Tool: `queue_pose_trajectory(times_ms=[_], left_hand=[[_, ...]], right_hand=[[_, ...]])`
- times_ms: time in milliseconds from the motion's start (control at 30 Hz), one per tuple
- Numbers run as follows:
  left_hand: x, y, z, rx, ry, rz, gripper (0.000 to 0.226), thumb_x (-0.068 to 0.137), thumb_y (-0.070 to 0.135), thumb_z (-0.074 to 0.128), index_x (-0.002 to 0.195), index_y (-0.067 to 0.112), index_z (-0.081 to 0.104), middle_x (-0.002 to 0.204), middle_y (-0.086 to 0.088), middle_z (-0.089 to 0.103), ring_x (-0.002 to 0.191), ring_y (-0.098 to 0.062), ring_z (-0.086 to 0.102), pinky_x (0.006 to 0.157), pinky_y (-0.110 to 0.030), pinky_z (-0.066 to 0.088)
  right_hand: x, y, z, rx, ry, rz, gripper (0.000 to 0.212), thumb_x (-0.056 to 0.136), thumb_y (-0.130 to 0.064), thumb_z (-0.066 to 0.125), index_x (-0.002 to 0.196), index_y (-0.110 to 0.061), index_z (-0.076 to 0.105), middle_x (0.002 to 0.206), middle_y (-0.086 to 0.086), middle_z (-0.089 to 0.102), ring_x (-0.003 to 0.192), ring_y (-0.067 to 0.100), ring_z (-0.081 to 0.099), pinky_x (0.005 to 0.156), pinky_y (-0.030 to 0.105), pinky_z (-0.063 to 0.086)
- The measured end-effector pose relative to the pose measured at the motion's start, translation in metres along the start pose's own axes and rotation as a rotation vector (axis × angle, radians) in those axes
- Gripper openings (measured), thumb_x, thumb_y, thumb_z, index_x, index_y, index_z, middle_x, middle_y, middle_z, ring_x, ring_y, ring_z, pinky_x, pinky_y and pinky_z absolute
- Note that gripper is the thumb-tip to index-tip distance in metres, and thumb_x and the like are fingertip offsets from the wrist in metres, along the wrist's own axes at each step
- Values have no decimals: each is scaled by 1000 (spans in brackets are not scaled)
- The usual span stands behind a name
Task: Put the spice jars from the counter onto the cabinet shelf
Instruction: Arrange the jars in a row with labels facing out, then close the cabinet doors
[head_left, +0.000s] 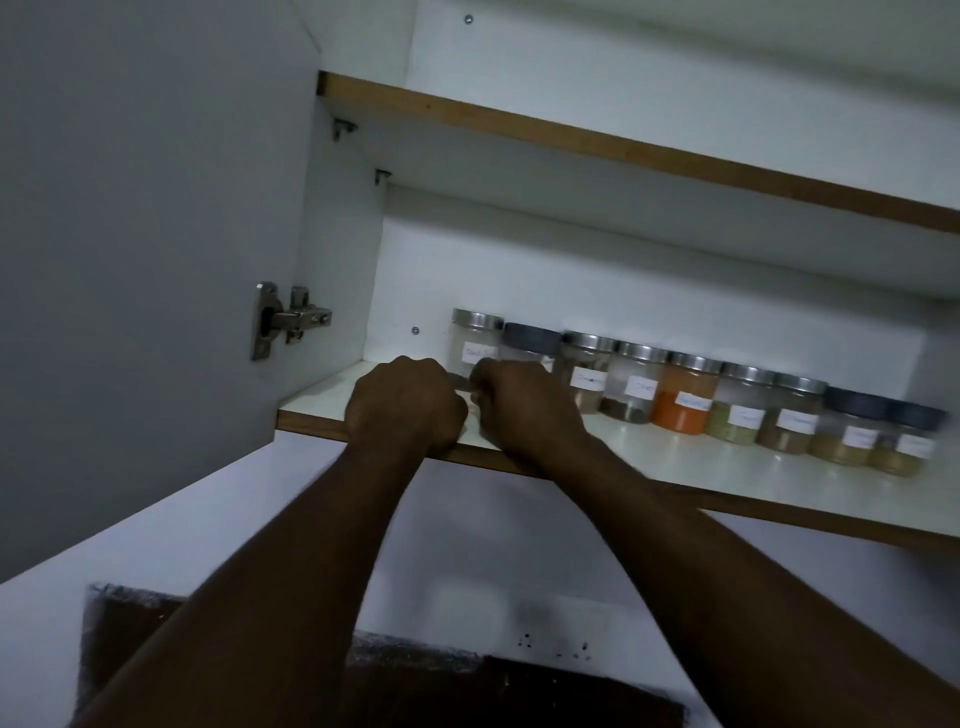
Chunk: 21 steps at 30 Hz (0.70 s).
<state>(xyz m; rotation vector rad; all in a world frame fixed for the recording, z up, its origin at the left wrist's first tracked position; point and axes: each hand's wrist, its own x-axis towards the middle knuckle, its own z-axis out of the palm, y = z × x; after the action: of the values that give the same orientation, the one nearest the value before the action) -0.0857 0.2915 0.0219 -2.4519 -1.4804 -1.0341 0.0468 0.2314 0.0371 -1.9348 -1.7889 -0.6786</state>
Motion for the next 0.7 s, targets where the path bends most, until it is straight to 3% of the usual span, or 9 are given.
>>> queue_pose_trajectory(times_ms=[67,133,233,300,400,500,567,633,700], left_hand=[[-1,1,-1,19,2,1,19,85,30,53,91,22,69,105,-9,72,96,-31,67,72,-33,44],[-4,2,-1,27,-17,19,13,85,27,51,80,22,61,102,-8,72,95,-31,67,70,-33,43],[-15,-1,-1,12,19,47,22,84,27,51,63,20,51,86,-6,69,74,-25,58,62,-30,38],[-28,-5,1,38,98,110,27,87,22,54,61,17,56,75,-5,68,64,-22,52,59,-27,35],[-49,-6,-5,214,199,242,22,85,9,62,64,11,68,68,-6,67,59,-28,60,61,-28,32],[-69,0,-18,175,57,219,25,94,6,43,77,15,58,85,-2,65,75,-27,61,73,-33,30],[-79,1,-24,133,42,179,27,99,14,39,91,18,65,97,-2,69,88,-29,60,78,-35,32],[-95,6,-38,145,23,132,32,103,30,41,108,22,71,101,-1,73,108,-31,53,79,-35,37],[-112,12,-51,158,0,89,34,102,37,44,108,23,74,96,-2,72,120,-29,46,77,-35,43]], right_hand=[[-11,6,-3,107,-49,108,16,95,-26,67,107,-18,72,107,2,74,101,21,67,84,36,55],[-21,12,-10,177,-94,179,18,96,-28,67,102,-13,74,108,5,75,99,22,67,83,34,54],[-41,8,-14,196,-68,158,27,101,-29,58,97,-7,75,109,9,75,96,26,69,79,35,54],[-57,3,-12,107,-40,127,38,107,-34,46,95,-9,72,99,10,74,90,27,68,73,34,47],[-81,-3,-14,60,-7,139,44,109,-42,35,92,-16,67,92,6,72,86,27,67,72,36,45],[-103,-9,-21,58,-20,82,37,105,-42,46,122,-16,68,115,6,72,105,28,67,88,39,51],[-114,-13,-23,29,-46,41,50,102,-41,53,144,-14,55,138,8,63,123,28,59,104,40,46],[-129,-15,-32,29,-91,18,60,101,-41,56,153,-15,44,154,8,50,137,30,48,114,42,37],[-141,-17,-41,11,-135,-5,65,98,-42,59,155,-17,41,160,6,41,145,29,40,117,43,34]])
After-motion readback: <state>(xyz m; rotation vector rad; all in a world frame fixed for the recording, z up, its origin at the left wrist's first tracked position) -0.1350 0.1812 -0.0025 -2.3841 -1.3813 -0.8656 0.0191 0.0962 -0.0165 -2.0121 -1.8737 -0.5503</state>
